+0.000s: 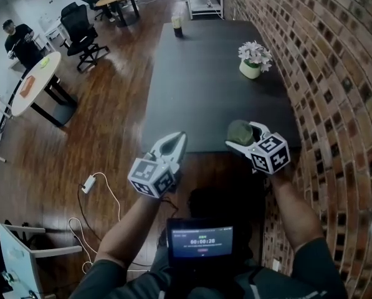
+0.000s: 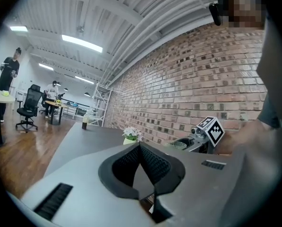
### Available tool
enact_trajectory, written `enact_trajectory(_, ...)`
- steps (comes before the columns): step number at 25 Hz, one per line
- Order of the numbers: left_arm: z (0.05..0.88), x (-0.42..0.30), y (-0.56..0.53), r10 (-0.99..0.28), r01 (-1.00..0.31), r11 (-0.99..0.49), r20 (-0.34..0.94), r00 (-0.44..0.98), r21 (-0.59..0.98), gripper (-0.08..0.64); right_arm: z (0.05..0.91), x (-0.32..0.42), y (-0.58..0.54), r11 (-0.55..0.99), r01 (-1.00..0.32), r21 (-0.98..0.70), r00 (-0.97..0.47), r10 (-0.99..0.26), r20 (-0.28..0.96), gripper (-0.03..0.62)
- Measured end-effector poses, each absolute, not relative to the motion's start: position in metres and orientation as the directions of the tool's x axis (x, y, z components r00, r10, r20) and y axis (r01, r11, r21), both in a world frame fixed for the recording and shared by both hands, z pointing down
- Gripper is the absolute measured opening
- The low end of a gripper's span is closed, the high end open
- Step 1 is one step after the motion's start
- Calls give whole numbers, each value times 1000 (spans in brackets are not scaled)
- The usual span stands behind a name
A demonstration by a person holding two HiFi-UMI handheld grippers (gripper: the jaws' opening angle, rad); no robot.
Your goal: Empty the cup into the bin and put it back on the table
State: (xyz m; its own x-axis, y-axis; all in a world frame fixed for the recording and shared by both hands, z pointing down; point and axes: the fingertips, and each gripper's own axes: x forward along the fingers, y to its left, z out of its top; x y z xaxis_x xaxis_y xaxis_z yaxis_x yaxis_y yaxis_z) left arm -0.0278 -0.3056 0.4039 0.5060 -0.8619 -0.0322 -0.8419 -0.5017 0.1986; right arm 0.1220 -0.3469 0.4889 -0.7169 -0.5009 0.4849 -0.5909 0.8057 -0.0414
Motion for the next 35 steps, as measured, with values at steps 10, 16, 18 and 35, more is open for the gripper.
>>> enact_trajectory(10,469,-44,-371,-883,-871,-456,35,469,183,-6,526,116,-400,748,-663,-26,-667,-575,475,390)
enact_trajectory(16,512,-47,-402,-873,-869,-466,71,482,167,-6,567,110,-436,696,-717,-31,-624,-622,472,390)
enact_trajectory(18,521,-46,-409,-868,-865,-476,72,491,157,-6,583,109,-443,700,-714,-7,-615,-623,484,390)
enact_trajectory(35,576,-38,-442,-867,-854,-454,94,489,254,-6,648,125,-481,566,-824,-13,-497,-713,495,391)
